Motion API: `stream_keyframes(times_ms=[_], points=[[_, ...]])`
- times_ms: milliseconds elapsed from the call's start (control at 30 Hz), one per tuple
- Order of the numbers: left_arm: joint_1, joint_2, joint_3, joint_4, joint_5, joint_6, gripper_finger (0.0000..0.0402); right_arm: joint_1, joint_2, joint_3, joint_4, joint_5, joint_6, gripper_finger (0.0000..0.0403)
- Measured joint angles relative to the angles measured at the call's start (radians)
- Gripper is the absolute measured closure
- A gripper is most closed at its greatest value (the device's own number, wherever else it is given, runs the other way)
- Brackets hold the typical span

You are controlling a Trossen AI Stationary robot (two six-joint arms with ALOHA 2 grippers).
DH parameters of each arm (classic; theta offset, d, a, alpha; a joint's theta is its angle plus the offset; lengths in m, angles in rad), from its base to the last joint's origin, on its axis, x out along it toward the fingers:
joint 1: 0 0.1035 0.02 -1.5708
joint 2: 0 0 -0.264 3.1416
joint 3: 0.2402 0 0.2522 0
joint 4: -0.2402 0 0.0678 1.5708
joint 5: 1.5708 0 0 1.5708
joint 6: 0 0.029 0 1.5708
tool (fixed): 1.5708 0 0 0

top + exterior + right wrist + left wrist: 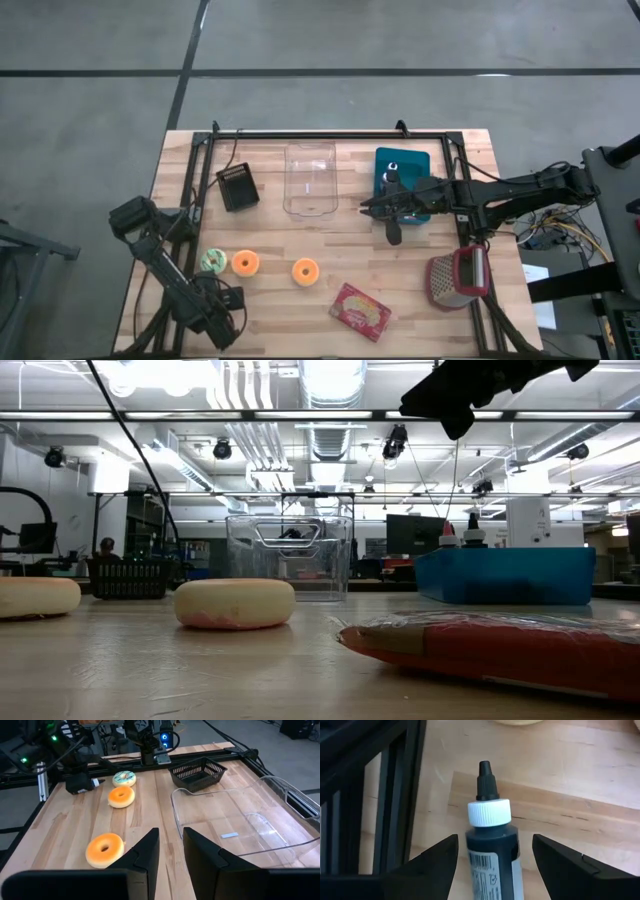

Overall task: Pick & Place Food Item
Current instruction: Put the black food coloring bottle into the blue bin

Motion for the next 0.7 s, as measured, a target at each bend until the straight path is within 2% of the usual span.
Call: stream_keyframes(times_ms=[300,600,700], points=[[0.0,-0.003,-0.047,0.08,-0.007,0.0,0.0151,0.0,0.0,0.0,0.0,0.0,0.0,0.0328],[0.001,-0.003,-0.048,0.099,-0.018,0.012,0.0243,0.0,0.0,0.0,0.0,0.0,0.0,0.0319],[0.001,-0.003,-0.048,0.106,-0.007,0.015,0.0261,0.0,0.0,0.0,0.0,0.0,0.0,0.0316]])
